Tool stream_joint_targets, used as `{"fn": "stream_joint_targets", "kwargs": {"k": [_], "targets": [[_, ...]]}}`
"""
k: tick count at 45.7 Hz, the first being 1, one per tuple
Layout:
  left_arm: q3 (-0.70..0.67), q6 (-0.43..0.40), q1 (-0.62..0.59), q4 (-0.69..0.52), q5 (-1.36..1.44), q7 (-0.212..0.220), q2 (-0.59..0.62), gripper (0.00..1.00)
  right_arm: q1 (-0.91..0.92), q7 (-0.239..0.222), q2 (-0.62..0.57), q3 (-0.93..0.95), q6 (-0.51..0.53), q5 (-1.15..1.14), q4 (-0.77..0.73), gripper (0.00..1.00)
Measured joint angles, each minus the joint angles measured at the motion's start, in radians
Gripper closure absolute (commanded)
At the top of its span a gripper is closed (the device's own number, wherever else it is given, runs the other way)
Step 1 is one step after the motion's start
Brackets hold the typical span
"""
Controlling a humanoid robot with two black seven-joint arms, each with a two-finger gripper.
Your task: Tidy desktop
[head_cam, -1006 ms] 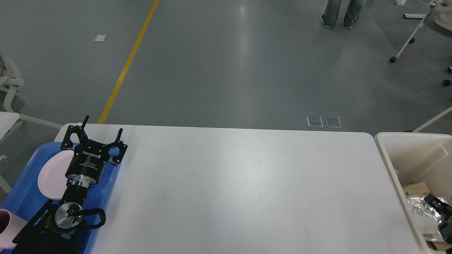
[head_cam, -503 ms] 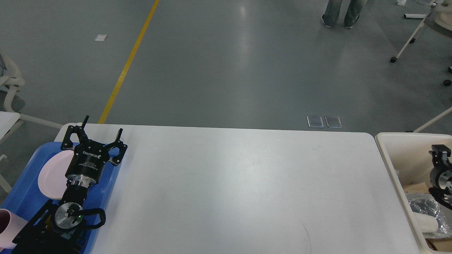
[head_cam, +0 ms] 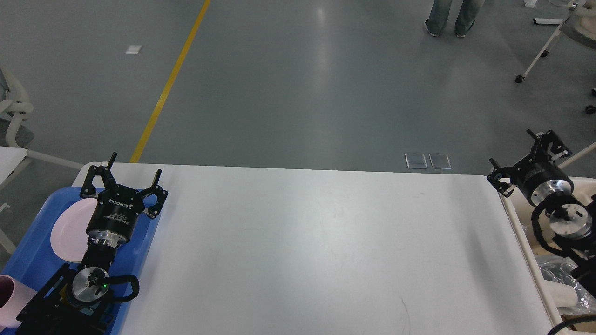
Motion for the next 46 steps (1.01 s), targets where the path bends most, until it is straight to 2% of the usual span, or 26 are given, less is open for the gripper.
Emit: {"fn": "stream_joint_targets", "kwargs": {"k": [2, 6, 9, 12, 19, 25, 46], "targets": [[0.000, 0.000, 0.001, 0.000, 0.000, 0.000, 0.000, 0.04, -0.028, 0.058, 0.025, 0.012, 0.005, -0.038, 0.014, 0.00], [0.000, 0.000, 0.001, 0.000, 0.000, 0.000, 0.000, 0.04, -0.076, 0.141, 0.067, 0.027, 0.000, -0.164, 0.048, 0.00], [0.000, 0.000, 0.001, 0.000, 0.000, 0.000, 0.000, 0.04, -0.113, 0.168, 0.099, 0.067, -0.022, -0.274, 0.088, 0.00], [0.000, 0.000, 0.001, 0.000, 0.000, 0.000, 0.000, 0.04, -0.153, 0.172, 0.131, 0.133, -0.068, -0.366, 0.136, 0.00], [0.000, 0.000, 0.001, 0.000, 0.000, 0.000, 0.000, 0.04, -0.195, 0.146, 0.162, 0.214, -0.140, -0.455, 0.213, 0.00], [0.000, 0.000, 0.000, 0.000, 0.000, 0.000, 0.000, 0.04, -0.202, 0.126, 0.156, 0.230, -0.144, -0.456, 0.223, 0.00], [0.000, 0.000, -0.001, 0.000, 0.000, 0.001, 0.000, 0.04, -0.215, 0.133, 0.159, 0.256, -0.143, -0.425, 0.211, 0.00]]}}
